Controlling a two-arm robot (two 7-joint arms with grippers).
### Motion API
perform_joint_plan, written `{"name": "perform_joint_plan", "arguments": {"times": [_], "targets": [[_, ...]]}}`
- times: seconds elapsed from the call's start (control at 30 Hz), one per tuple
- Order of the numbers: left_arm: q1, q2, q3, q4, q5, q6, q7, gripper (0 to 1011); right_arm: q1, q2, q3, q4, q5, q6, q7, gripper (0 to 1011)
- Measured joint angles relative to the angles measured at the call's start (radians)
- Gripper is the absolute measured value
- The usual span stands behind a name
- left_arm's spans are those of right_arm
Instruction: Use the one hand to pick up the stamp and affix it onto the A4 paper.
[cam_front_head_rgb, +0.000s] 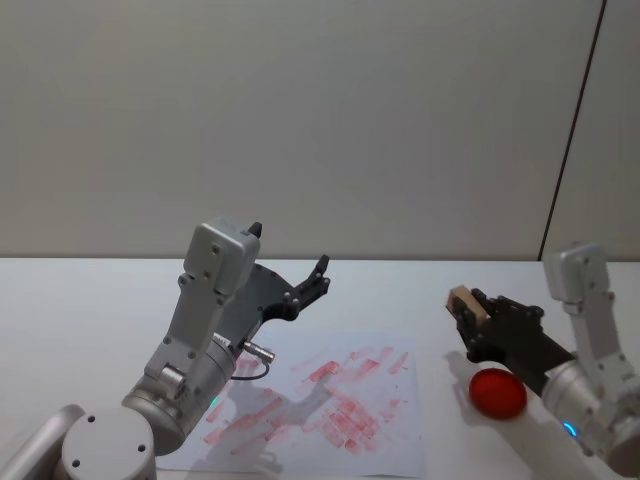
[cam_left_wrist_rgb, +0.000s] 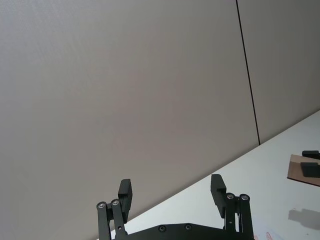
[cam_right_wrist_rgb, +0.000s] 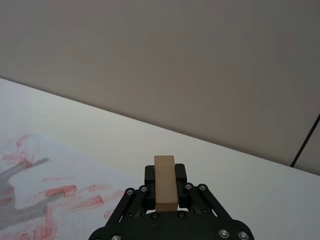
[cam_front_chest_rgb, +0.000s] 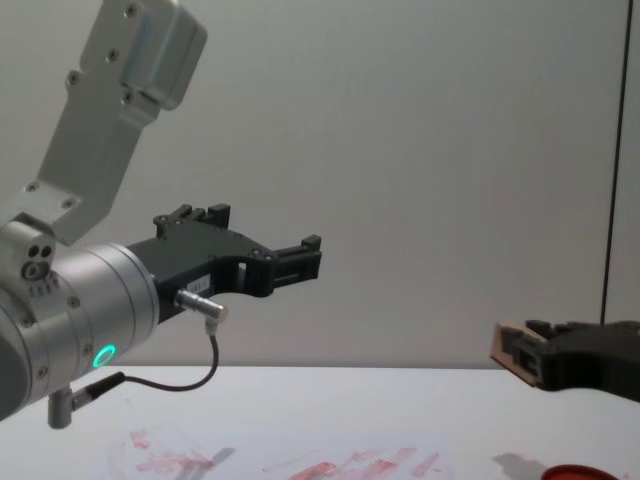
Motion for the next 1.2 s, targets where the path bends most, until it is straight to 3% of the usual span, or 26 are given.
{"name": "perform_joint_plan", "arguments": {"times": [0.5, 1.2], "targets": [[0.000, 0.000, 0.000, 0.000, 0.000, 0.000, 0.000, 1002, -0.065, 0.050, 0.022, -0.029, 0.011, 0.007, -0.005, 223], [0.000, 0.000, 0.000, 0.000, 0.000, 0.000, 0.000, 1002, -0.084, 0.058, 0.018, 0.012, -0.019, 0.000, -0.004, 223]]}}
